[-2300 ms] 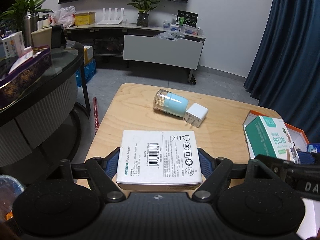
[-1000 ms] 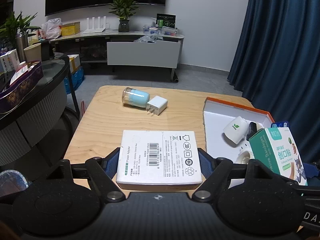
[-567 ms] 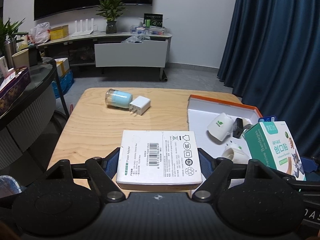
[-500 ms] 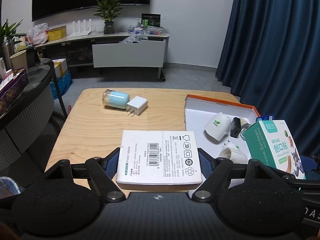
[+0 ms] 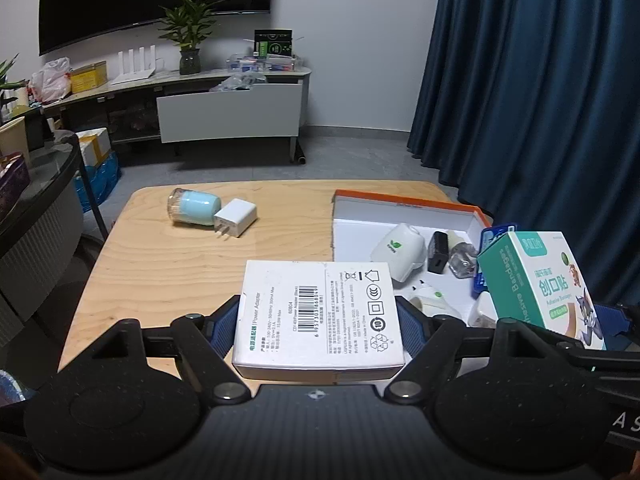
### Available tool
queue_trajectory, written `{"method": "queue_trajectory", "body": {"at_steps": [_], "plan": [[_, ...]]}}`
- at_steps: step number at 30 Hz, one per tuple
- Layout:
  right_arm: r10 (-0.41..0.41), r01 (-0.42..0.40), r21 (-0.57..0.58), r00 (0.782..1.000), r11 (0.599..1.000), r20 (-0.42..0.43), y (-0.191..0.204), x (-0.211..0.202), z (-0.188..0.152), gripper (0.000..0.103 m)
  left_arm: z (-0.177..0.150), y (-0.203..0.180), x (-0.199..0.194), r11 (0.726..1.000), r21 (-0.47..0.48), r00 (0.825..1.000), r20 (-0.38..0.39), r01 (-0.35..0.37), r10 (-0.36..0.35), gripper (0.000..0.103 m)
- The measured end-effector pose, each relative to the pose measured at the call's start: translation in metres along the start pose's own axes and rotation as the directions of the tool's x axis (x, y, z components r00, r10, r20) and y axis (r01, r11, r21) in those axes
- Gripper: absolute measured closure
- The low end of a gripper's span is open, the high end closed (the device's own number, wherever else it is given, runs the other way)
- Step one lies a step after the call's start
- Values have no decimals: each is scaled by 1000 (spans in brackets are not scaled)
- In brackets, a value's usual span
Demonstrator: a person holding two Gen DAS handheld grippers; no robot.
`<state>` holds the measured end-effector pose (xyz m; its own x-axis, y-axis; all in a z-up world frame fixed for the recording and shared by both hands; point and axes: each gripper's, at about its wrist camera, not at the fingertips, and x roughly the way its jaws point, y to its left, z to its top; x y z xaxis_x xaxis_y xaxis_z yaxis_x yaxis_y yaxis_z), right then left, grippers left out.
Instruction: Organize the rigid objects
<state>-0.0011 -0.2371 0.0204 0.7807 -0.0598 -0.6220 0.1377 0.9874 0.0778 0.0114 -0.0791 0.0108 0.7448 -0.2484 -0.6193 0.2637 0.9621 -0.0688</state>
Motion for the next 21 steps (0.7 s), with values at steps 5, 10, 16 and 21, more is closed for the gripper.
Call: {"method": "queue_trajectory", "body": {"at_steps": [5, 10, 16, 21], "plan": [[-11, 10, 7, 1000, 1000, 7, -5, -3, 0, 19, 1, -6, 1, 1000, 8, 1000, 1, 14, -14, 24], [-24, 23, 14, 1000, 1000, 15, -10, -5, 1, 19, 2, -12, 2, 999, 18, 1000, 0, 28, -28, 24], [-40, 39, 23, 999, 999, 25, -17, -7, 2, 19, 3, -21, 5, 999, 30, 999, -1, 42, -42, 24], [-55, 53, 37, 998, 998, 33, -24, -8, 3, 19, 4, -27, 7, 998, 40, 999, -3, 53, -53, 24]]}}
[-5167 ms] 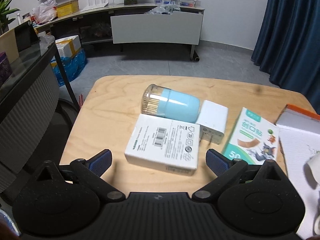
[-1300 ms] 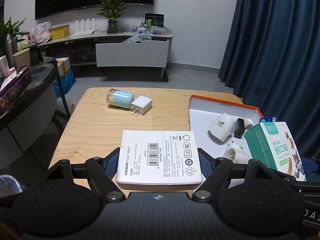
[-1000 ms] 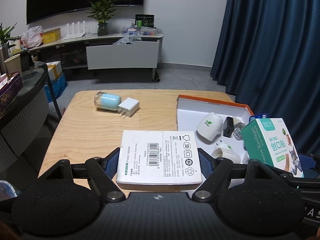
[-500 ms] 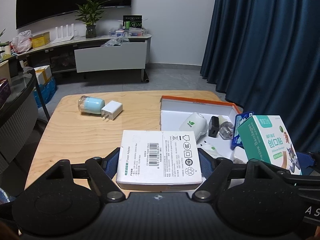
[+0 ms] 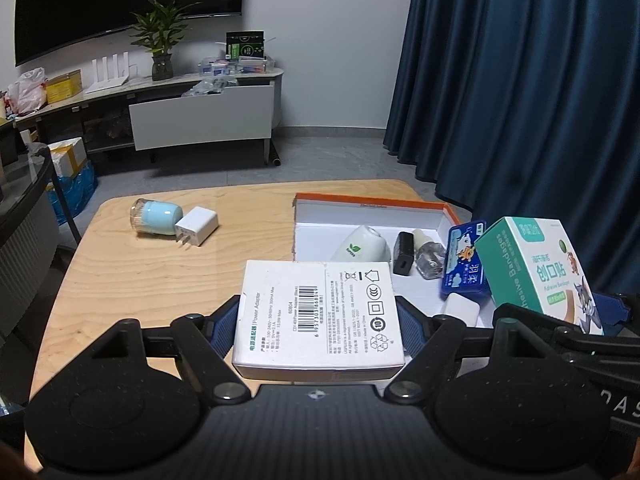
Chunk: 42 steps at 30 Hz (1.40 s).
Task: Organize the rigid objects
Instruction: 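Lower the white adapter box with the left tool while the right tool lowers the bandage box into the box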
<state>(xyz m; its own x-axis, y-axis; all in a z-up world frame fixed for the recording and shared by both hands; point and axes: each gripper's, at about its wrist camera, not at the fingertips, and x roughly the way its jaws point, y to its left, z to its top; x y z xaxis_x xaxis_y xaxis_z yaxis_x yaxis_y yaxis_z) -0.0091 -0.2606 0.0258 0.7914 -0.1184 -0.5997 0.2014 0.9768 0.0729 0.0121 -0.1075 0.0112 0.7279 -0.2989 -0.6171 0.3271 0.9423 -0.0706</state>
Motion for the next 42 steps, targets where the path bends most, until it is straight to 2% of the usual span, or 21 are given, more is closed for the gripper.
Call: {"method": "queue_trajectory", "body": {"at_steps": [24, 42], "plan": [[-63, 63, 43, 998, 997, 13, -30, 5, 4, 19, 8, -23, 18, 998, 33, 998, -13, 57, -57, 24], [-67, 66, 43, 997, 997, 23, -34, 14, 6, 19, 13, -35, 33, 995, 57, 997, -25, 78, -77, 24]]}}
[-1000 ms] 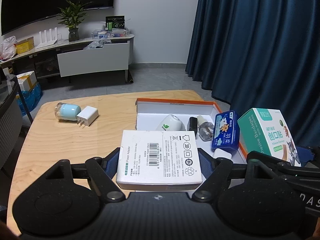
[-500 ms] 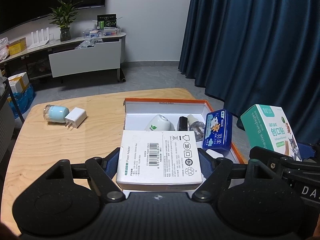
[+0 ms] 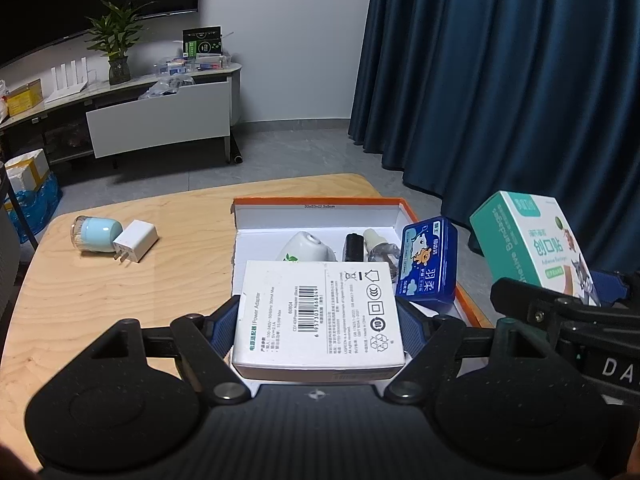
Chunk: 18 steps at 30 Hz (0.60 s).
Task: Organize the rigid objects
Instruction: 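Lower the white adapter box with the left tool while the right tool lowers the bandage box into the box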
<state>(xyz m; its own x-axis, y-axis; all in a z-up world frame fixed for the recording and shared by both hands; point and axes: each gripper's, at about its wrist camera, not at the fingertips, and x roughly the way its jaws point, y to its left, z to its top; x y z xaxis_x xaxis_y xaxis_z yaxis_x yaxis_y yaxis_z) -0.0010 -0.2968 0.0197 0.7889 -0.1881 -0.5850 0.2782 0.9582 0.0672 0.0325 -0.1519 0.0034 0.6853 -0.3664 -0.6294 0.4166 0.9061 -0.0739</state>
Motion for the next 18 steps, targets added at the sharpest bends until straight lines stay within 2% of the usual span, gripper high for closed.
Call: {"method": "queue_trajectory", "body": {"at_steps": [18], "plan": [[5, -5, -10, 1000, 1000, 3, -1, 11, 7, 19, 4, -2, 12, 1000, 2, 1000, -16, 0, 0, 24]]}}
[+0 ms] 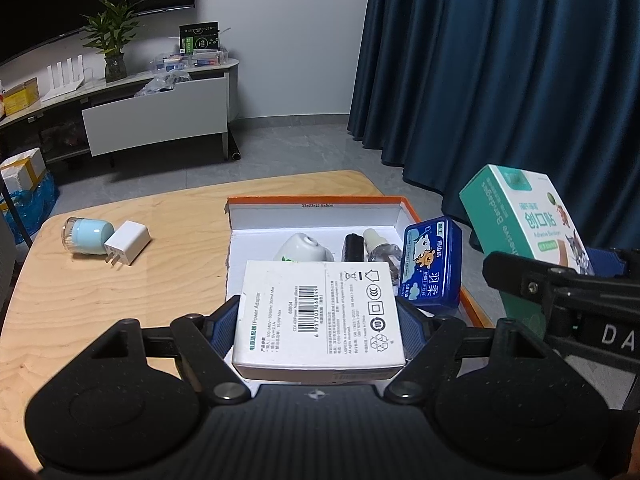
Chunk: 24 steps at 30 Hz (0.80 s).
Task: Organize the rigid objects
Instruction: 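Lower the white adapter box with the left tool while the right tool lowers the bandage box into the box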
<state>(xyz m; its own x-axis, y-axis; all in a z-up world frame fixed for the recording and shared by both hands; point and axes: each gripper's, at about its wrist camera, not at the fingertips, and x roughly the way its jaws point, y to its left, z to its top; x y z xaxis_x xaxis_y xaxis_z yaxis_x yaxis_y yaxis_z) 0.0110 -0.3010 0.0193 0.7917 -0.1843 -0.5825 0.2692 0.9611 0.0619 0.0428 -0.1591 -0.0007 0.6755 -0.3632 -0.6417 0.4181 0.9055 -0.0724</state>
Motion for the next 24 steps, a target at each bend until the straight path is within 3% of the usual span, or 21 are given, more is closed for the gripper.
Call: {"method": "queue_trajectory", "body": {"at_steps": [24], "plan": [[17, -17, -16, 1000, 1000, -23, -3, 22, 6, 19, 5, -3, 23, 1000, 9, 999, -35, 16, -16, 24]]}}
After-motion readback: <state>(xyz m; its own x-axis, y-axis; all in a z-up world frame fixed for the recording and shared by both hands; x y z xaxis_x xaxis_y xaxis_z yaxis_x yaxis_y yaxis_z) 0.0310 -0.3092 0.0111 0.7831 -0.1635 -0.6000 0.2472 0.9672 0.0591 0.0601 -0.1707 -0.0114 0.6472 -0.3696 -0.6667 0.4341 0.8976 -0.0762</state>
